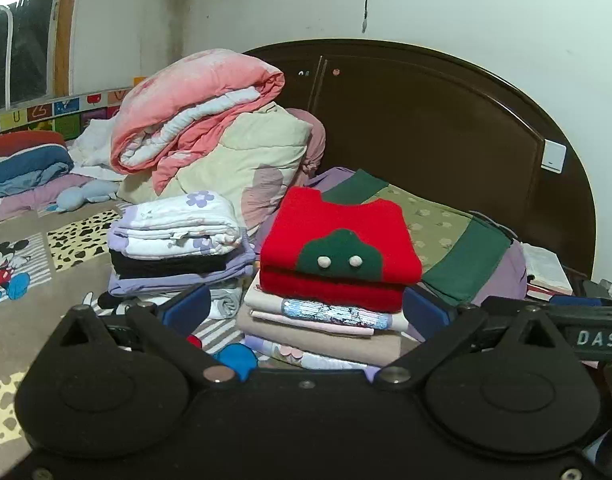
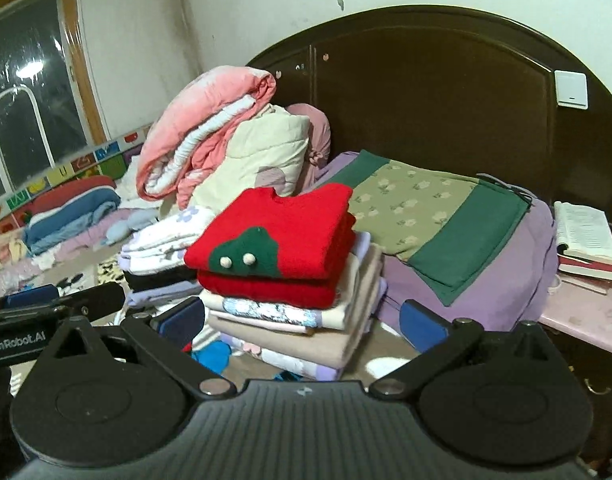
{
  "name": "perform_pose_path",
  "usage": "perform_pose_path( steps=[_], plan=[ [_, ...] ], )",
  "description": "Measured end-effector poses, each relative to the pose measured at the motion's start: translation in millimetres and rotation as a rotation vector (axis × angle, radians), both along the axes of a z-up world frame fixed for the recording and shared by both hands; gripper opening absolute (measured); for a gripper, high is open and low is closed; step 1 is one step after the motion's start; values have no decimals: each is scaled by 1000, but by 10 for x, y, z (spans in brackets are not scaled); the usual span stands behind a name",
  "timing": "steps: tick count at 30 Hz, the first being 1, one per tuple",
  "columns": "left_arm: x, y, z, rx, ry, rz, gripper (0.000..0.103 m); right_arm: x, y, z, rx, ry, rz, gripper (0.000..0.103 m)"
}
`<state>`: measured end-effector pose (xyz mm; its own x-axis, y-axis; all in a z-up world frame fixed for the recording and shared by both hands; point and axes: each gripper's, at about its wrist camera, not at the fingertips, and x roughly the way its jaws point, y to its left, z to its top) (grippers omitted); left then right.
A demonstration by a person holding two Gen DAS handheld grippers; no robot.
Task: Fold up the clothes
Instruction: 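Place the sweater on top of the folded clothes stack and open both tools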
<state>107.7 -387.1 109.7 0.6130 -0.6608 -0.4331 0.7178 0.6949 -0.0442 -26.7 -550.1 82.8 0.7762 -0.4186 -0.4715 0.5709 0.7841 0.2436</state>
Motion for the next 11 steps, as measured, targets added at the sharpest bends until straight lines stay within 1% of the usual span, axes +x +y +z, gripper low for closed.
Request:
perform_pose_path(
  steps=[5,11],
  plan=[
    [-45,4,-18,31,-12,17,103,-9,54,1,-14,26,2,103],
    [-109,47,-11,36,-21,23,103,-14,113,20,-28,38,10,103]
  ],
)
